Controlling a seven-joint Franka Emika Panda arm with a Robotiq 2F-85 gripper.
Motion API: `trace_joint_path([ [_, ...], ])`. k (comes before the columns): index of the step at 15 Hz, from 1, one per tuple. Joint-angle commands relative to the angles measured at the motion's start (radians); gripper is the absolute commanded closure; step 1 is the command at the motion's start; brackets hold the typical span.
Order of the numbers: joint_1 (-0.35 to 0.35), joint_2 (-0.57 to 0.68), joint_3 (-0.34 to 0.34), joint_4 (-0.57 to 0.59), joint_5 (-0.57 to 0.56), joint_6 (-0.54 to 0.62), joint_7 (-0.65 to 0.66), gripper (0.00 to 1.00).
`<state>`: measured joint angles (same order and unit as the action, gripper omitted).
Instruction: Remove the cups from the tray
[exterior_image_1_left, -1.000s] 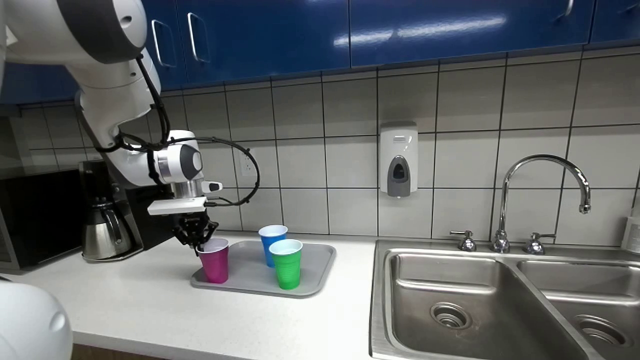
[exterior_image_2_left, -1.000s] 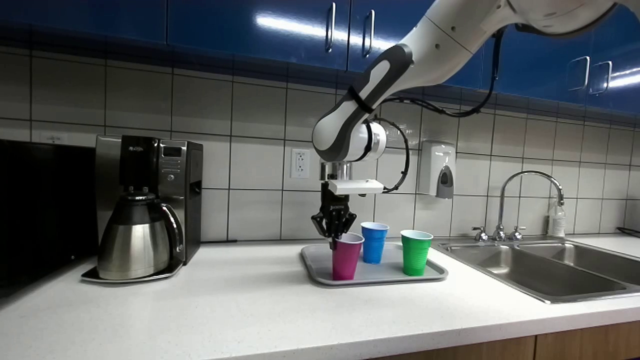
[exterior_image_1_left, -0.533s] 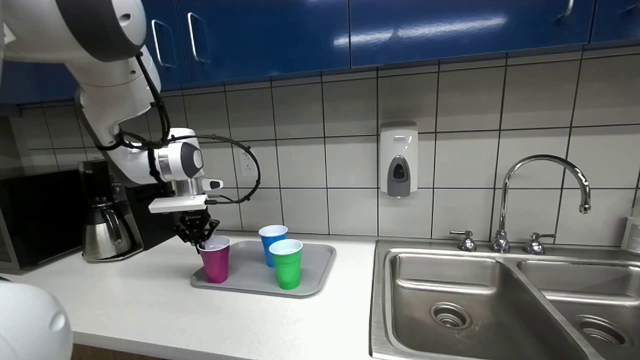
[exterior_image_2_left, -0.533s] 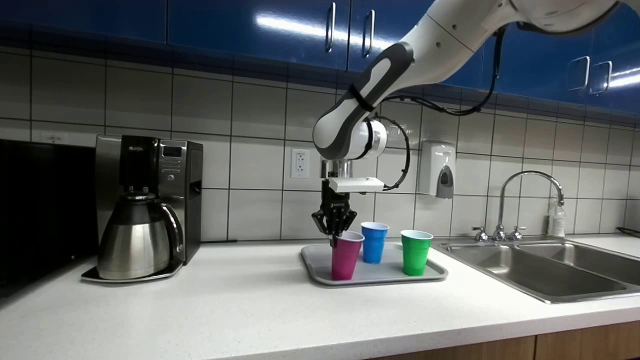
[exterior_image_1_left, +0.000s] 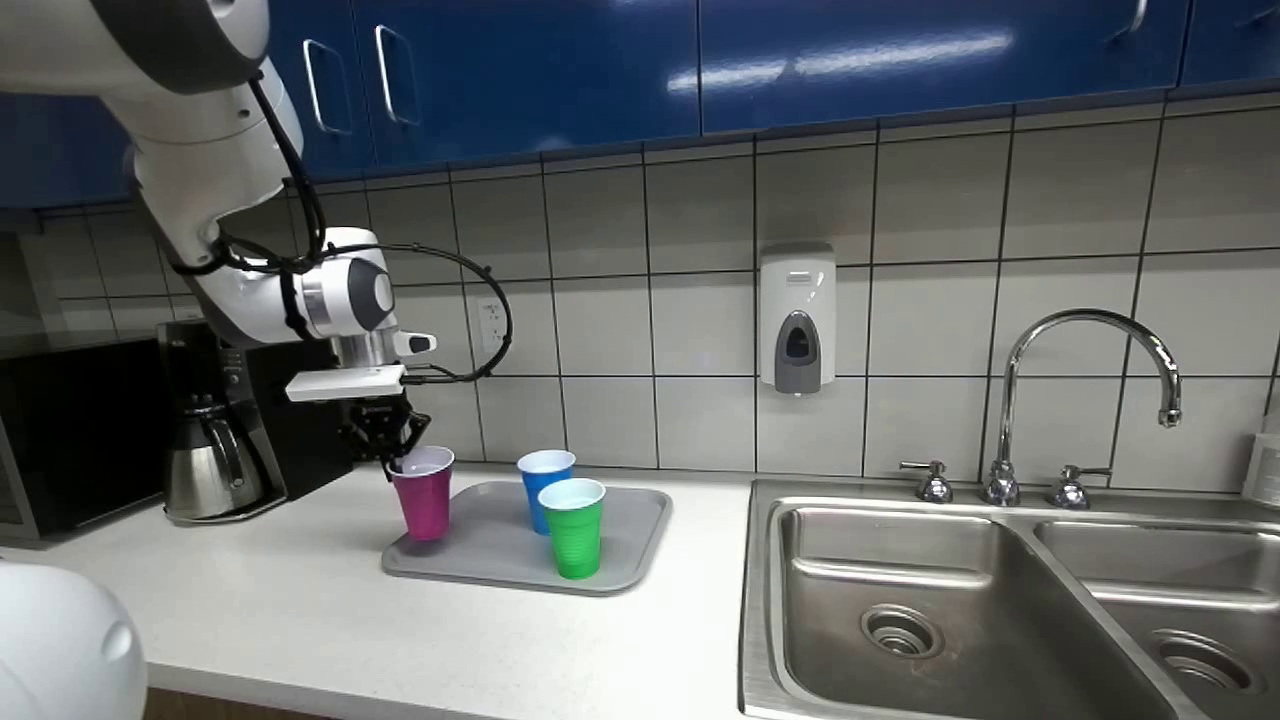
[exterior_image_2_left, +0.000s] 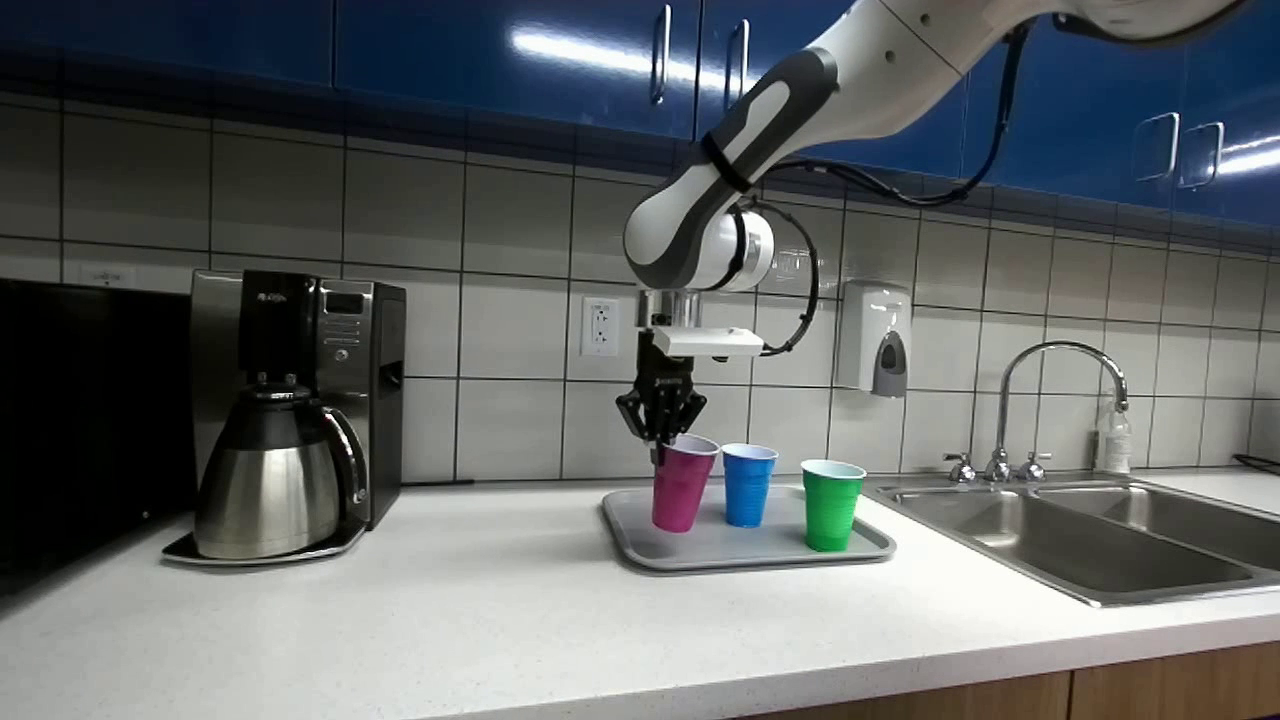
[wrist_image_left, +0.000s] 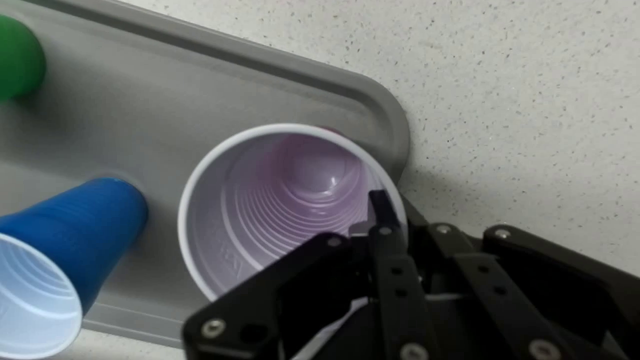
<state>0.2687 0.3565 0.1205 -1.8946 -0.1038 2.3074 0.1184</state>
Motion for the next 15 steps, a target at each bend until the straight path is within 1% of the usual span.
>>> trace_joint_path([
  [1,0.015,-0.046,0.015,-0.017,-0.015,-0.023,0.037,0.99],
  [15,0.117,-0.028,0.064,0.015,-0.045,-0.035,0.092,0.99],
])
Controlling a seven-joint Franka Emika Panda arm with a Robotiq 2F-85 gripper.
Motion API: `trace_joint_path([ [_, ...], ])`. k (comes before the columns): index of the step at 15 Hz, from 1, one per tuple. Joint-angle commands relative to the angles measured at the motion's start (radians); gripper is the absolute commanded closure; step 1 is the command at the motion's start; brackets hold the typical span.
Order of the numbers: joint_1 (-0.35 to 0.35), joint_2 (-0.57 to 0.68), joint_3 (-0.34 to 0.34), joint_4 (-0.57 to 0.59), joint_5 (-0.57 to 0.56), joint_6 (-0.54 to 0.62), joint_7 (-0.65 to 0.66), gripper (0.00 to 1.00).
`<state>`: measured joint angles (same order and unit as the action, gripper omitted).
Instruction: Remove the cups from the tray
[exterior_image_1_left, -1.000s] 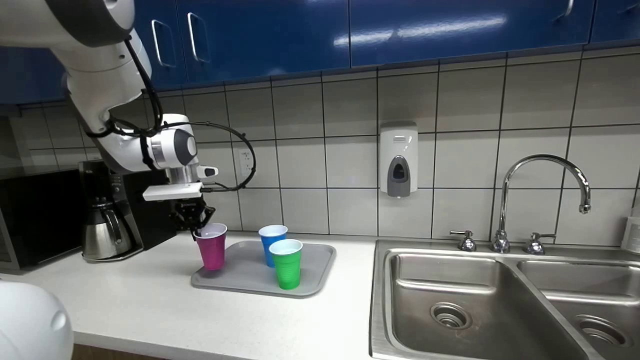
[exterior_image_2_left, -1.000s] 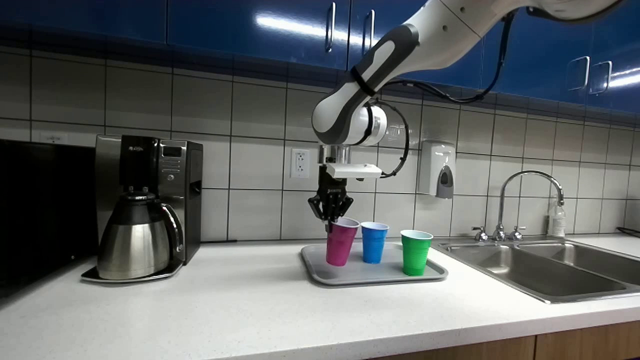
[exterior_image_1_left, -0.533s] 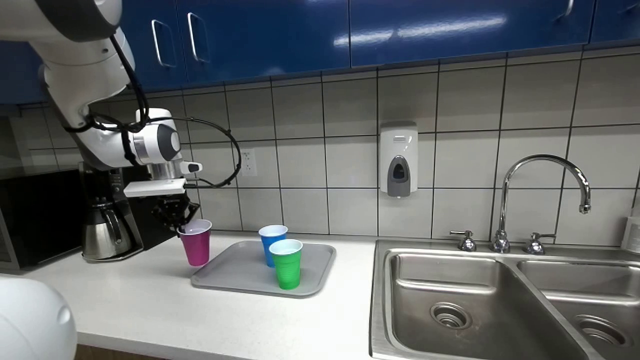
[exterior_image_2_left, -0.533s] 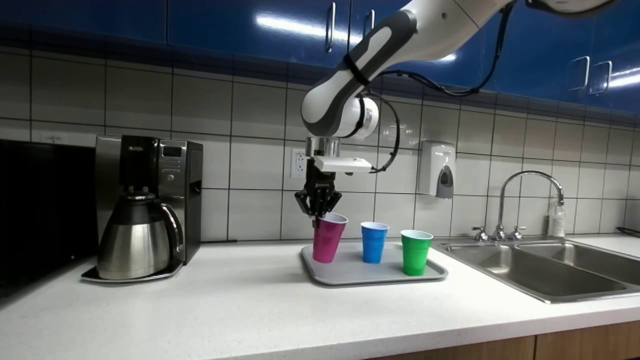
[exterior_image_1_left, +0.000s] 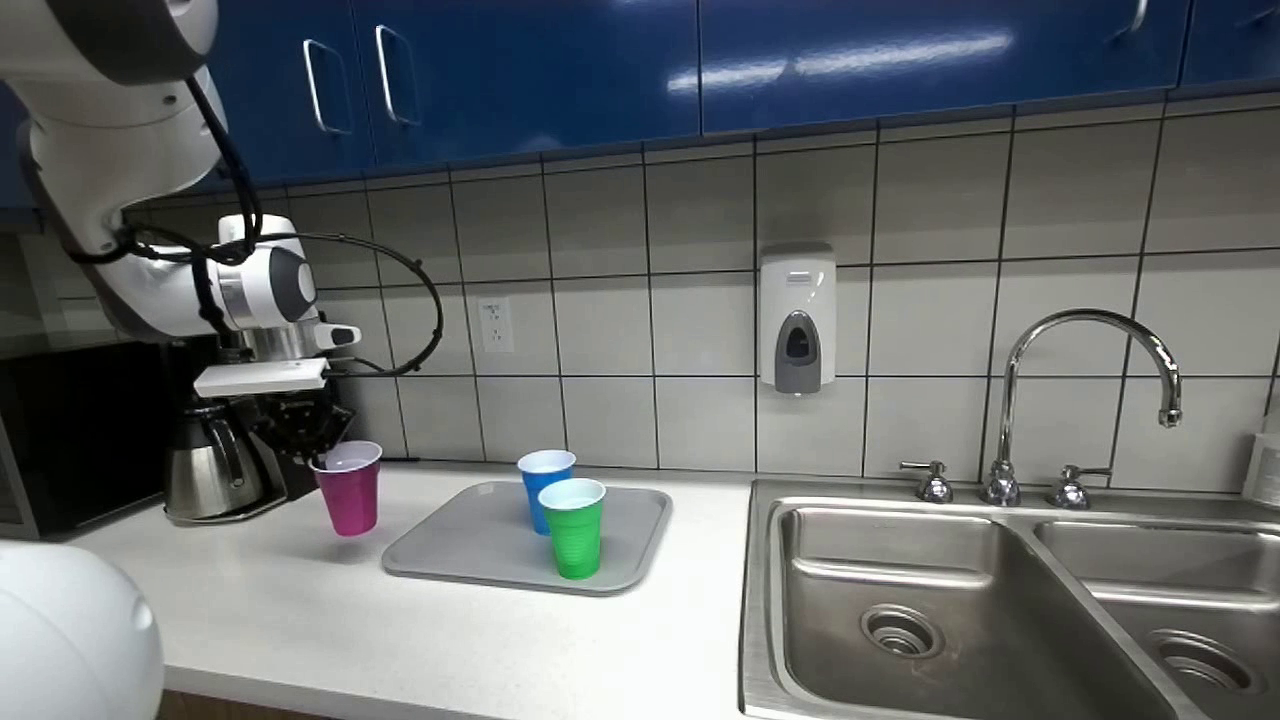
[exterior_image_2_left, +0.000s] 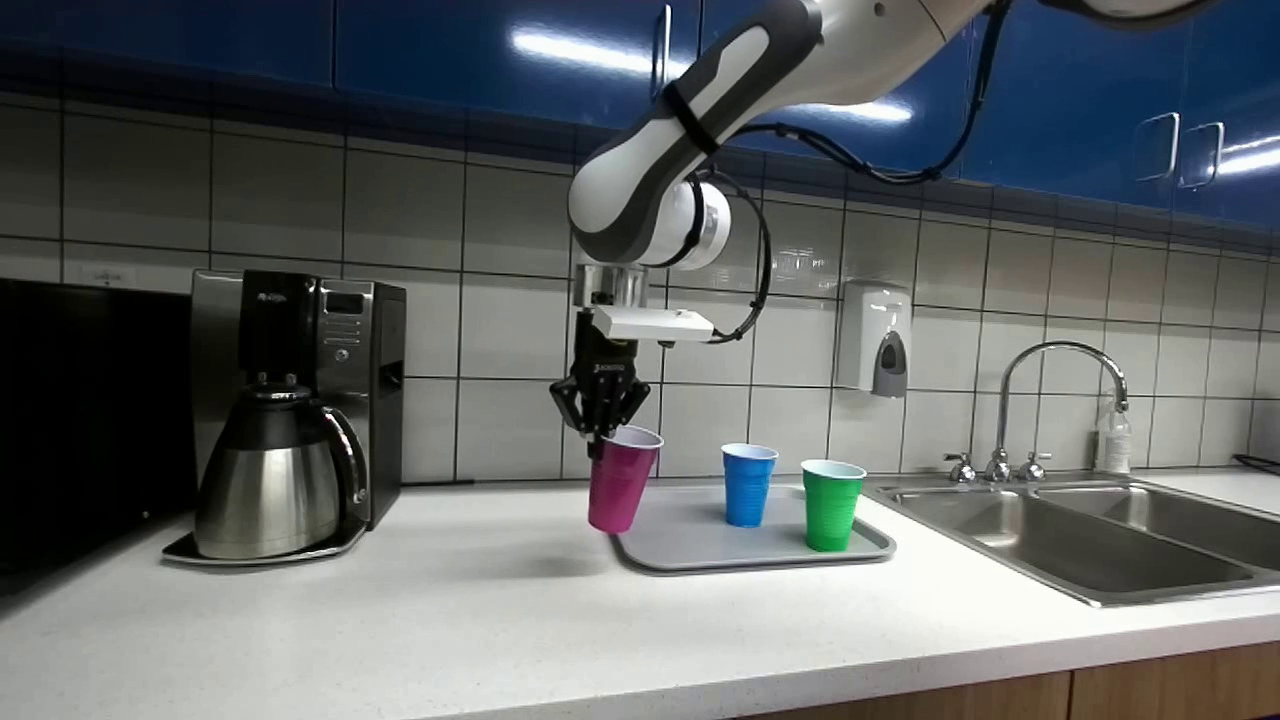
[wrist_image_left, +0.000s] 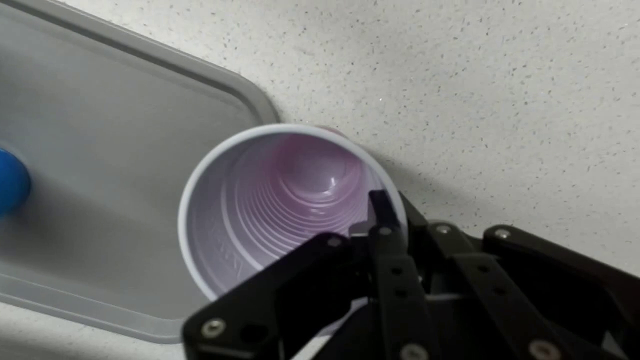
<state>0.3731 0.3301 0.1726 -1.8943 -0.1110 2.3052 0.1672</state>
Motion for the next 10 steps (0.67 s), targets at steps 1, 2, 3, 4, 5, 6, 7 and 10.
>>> trace_joint_path([
  [1,0.018,0.002,0.012,0.017,-0.043,-0.035,0.047,0.99],
  [2,0.023,0.006,0.014,0.018,-0.045,-0.038,0.047,0.99],
  [3,0.027,0.011,0.015,0.019,-0.046,-0.040,0.048,0.99],
  [4,0.031,0.014,0.015,0.020,-0.048,-0.041,0.049,0.99],
  [5,0.034,0.019,0.015,0.020,-0.048,-0.042,0.050,0.99],
  [6,0.038,0.023,0.015,0.019,-0.049,-0.042,0.051,0.99],
  [7,0.040,0.028,0.016,0.022,-0.047,-0.045,0.051,0.99],
  [10,0.048,0.035,0.016,0.022,-0.045,-0.051,0.054,0.99],
])
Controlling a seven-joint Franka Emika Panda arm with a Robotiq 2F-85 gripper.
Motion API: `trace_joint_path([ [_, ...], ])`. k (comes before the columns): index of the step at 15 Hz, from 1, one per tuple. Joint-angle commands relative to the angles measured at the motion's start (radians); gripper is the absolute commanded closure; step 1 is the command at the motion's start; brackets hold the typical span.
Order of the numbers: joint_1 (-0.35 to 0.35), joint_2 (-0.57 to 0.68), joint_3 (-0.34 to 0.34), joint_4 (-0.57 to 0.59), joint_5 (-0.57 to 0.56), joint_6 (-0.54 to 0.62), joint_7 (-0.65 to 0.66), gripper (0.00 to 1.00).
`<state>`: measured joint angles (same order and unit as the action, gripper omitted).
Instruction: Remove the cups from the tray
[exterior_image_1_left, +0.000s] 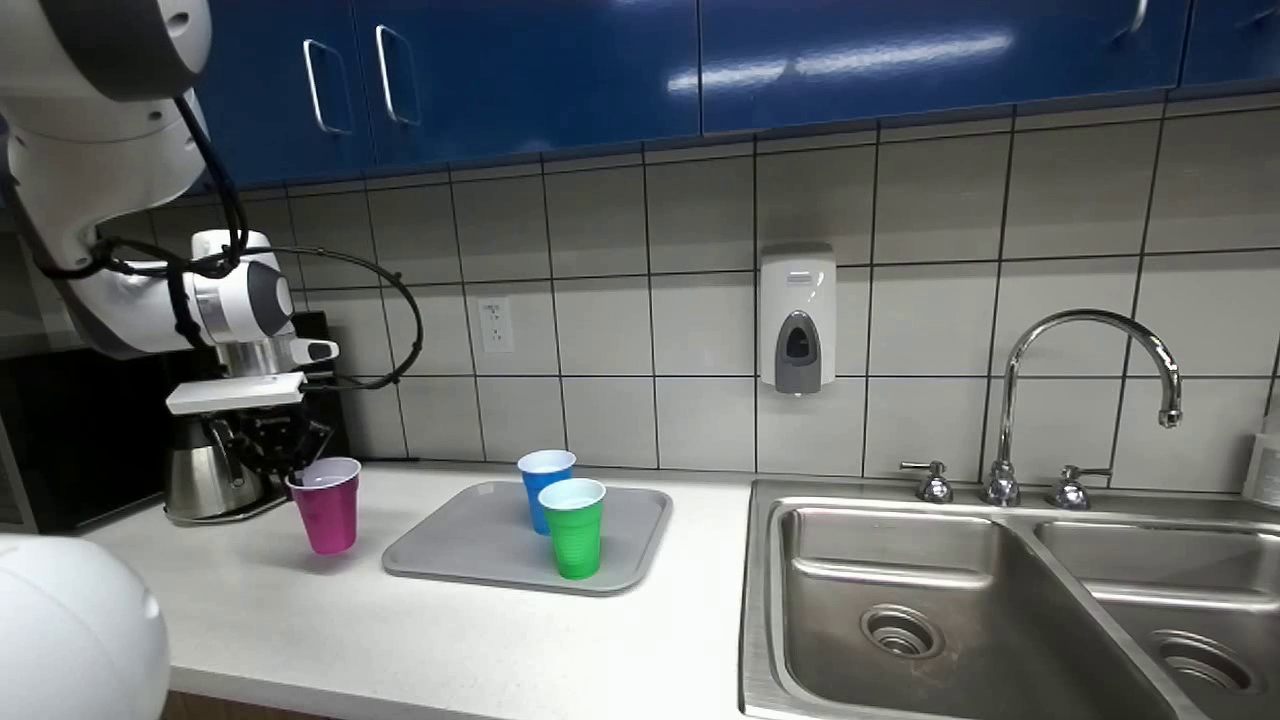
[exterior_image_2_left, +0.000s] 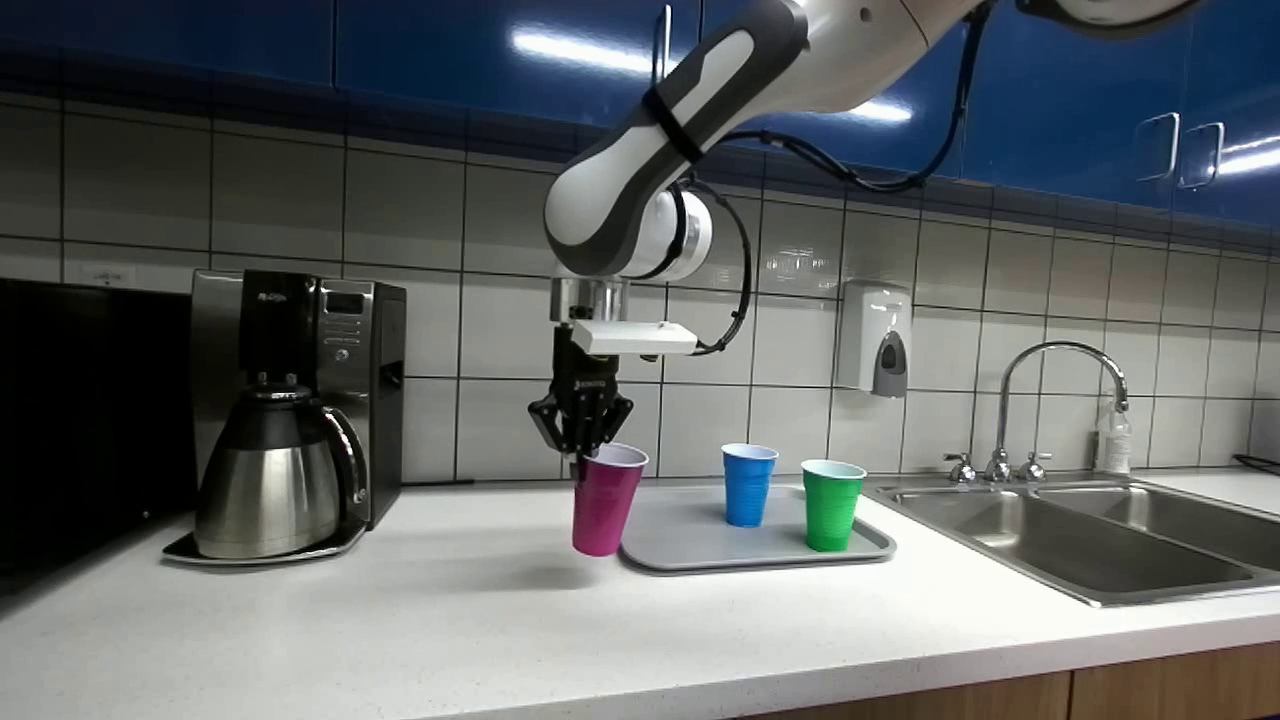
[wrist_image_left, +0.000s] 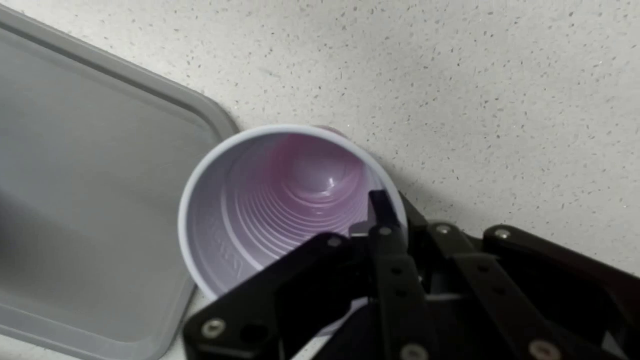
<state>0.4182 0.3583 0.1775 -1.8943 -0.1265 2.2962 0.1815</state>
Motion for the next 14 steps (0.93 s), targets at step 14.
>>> trace_joint_path([
  [14,0.017,0.022,0.023,0.027,-0.025,-0.080,0.048,0.99],
])
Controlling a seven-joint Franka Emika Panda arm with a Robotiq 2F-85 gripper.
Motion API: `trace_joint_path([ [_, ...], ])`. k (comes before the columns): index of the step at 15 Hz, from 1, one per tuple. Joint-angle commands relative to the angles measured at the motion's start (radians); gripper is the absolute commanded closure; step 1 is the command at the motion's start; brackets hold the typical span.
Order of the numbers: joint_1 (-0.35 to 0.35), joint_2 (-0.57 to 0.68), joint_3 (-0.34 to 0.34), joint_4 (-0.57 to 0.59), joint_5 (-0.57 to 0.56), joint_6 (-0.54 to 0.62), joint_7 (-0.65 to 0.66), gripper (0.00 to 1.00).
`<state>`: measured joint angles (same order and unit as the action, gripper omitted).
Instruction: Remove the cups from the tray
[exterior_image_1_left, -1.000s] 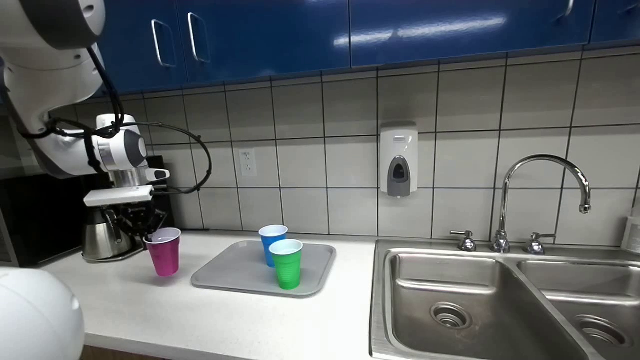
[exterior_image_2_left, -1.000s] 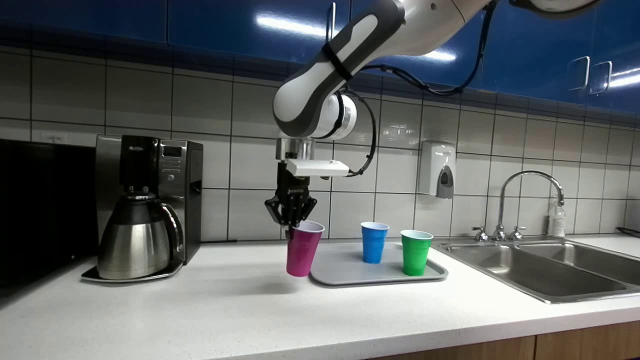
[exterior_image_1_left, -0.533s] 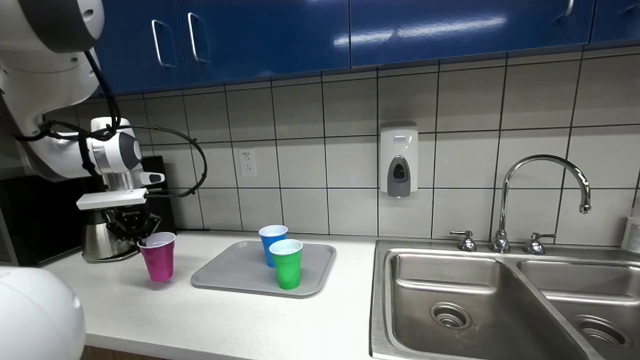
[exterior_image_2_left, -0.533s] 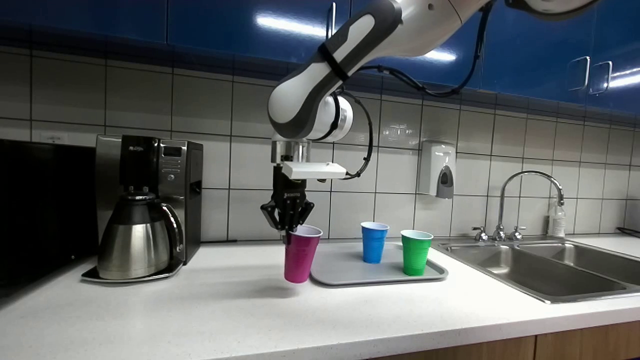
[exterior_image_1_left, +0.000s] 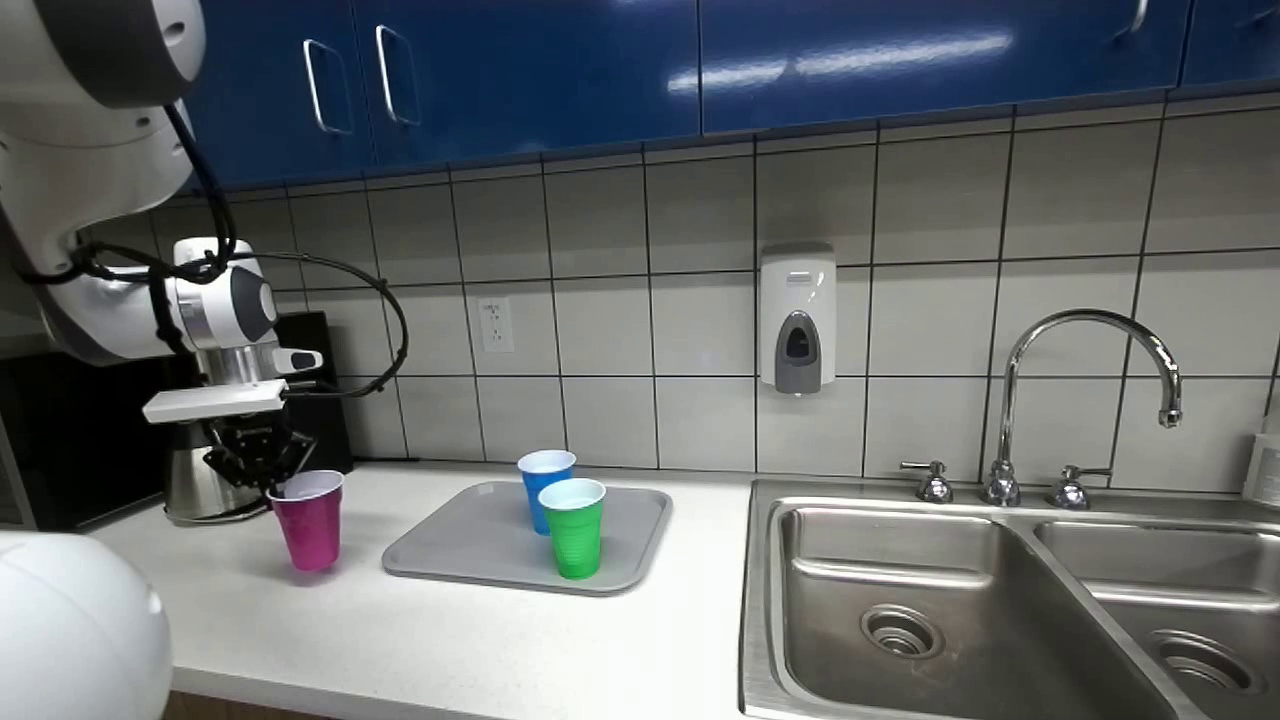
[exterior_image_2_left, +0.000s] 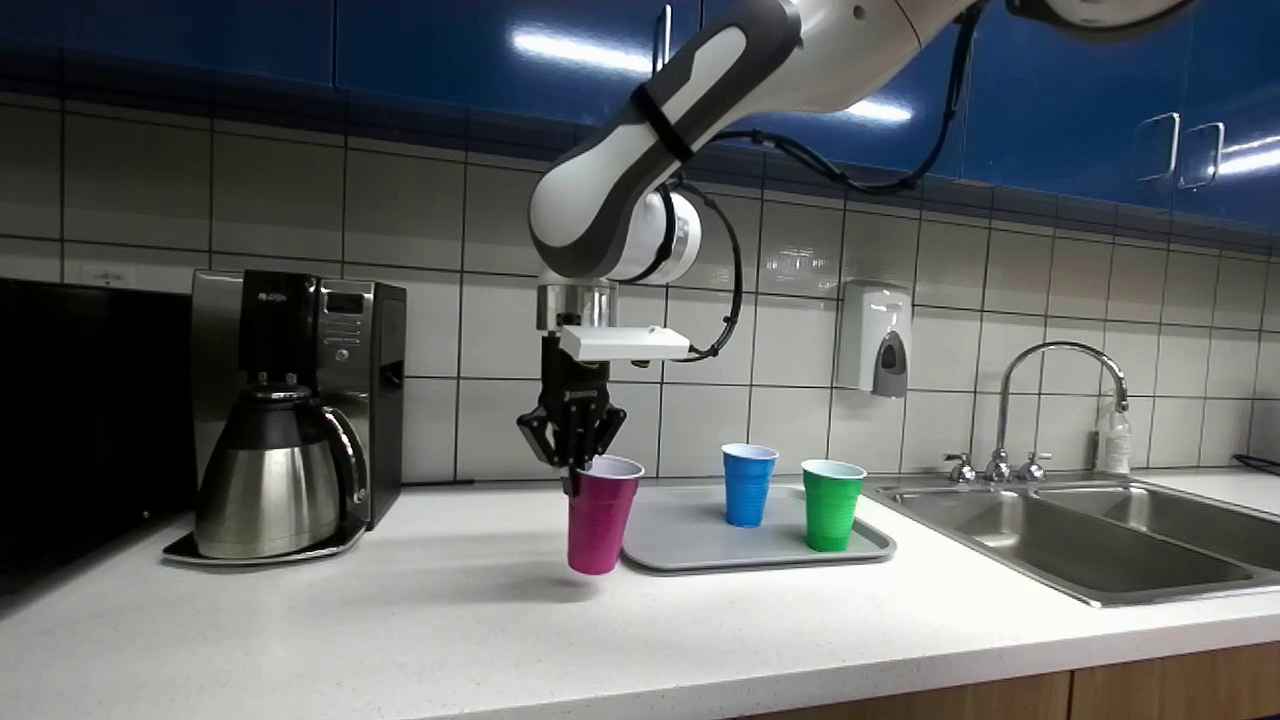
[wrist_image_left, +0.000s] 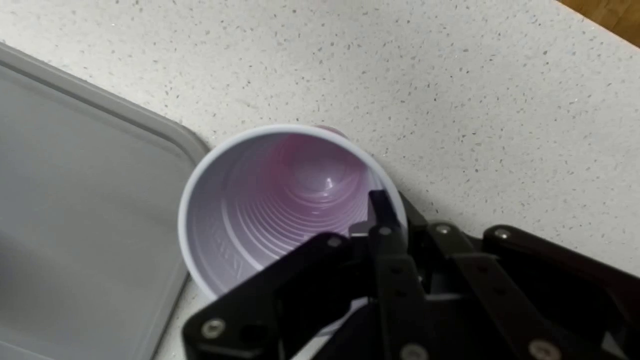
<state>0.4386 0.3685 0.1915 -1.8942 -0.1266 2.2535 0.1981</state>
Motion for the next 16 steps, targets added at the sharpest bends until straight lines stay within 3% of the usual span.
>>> trace_joint_path([
  [1,-0.002,0.011,0.010,0.026,-0.024,-0.040,0.033,0.99],
  [2,-0.002,0.015,0.008,0.026,-0.026,-0.039,0.033,0.70],
  [5,-0.002,0.015,0.007,0.025,-0.027,-0.037,0.035,0.56],
  [12,-0.006,0.018,0.005,0.024,-0.024,-0.032,0.032,0.03],
  [16,-0.007,0.019,0.003,0.024,-0.023,-0.031,0.031,0.00],
])
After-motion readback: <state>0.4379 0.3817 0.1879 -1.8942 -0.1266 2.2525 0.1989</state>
